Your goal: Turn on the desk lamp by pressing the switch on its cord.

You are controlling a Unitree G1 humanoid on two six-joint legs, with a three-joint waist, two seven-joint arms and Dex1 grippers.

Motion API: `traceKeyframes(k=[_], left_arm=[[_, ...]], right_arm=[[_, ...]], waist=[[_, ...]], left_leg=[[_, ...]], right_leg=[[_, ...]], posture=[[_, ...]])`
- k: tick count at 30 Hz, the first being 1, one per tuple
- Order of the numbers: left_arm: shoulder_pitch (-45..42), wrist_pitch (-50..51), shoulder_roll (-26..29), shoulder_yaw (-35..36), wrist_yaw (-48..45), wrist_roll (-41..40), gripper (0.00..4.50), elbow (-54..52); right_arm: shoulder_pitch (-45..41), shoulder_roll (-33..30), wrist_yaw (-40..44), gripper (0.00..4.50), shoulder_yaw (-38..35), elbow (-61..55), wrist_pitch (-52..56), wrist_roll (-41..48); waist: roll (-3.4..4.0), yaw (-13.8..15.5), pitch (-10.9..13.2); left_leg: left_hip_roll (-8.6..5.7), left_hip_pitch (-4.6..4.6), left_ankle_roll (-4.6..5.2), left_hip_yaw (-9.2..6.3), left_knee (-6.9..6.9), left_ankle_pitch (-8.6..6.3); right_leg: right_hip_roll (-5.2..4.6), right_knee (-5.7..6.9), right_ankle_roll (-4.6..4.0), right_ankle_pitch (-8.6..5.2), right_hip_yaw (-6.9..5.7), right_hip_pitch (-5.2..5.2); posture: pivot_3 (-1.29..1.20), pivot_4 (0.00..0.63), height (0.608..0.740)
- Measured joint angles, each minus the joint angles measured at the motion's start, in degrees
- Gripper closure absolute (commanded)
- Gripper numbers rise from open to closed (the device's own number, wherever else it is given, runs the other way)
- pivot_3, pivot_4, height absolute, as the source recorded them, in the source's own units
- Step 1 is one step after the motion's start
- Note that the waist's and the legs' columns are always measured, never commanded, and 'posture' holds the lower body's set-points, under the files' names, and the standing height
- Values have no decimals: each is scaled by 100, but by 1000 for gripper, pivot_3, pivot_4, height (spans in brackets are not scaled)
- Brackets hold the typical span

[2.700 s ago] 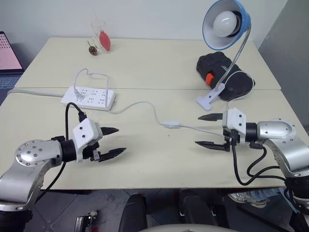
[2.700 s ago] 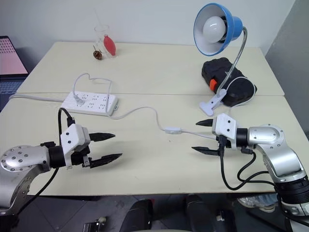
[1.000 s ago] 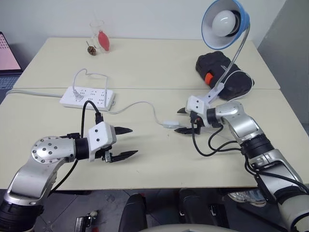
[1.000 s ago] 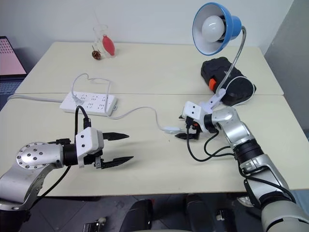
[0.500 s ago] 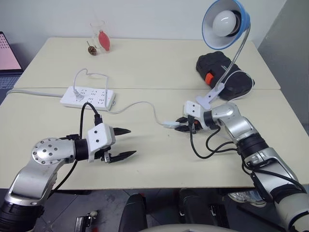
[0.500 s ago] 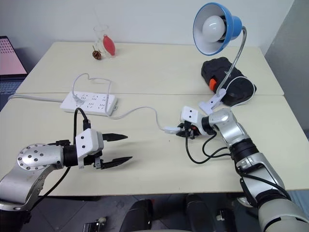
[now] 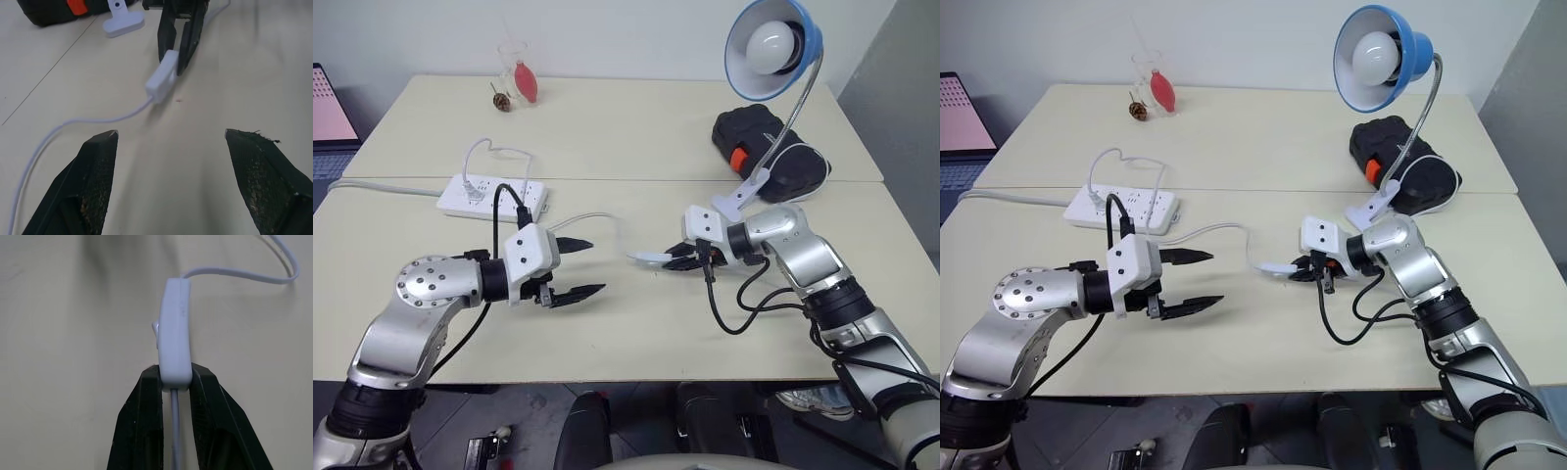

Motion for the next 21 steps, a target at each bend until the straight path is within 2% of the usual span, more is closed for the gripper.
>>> traceKeyframes(k=[11,21], left_arm=[[-701,68,-409,-895,-95,278,876,362],[-931,13,-732,-1047,-92,508,876,754]], right_arm=[[36,-20,-19,4117,115,-579,366,68],[35,-14,-102,4117,220,-656,379,69]], waist=[[0,-2,0],[0,-1,0]], left_leg=[[0,0,0,0,1,0],[-1,-1,0,-1,3,0]], right_leg=[[2,-1,2,1,1,0],[1,0,3,2,0,0]], posture=[[0,150,740],[0,150,740]])
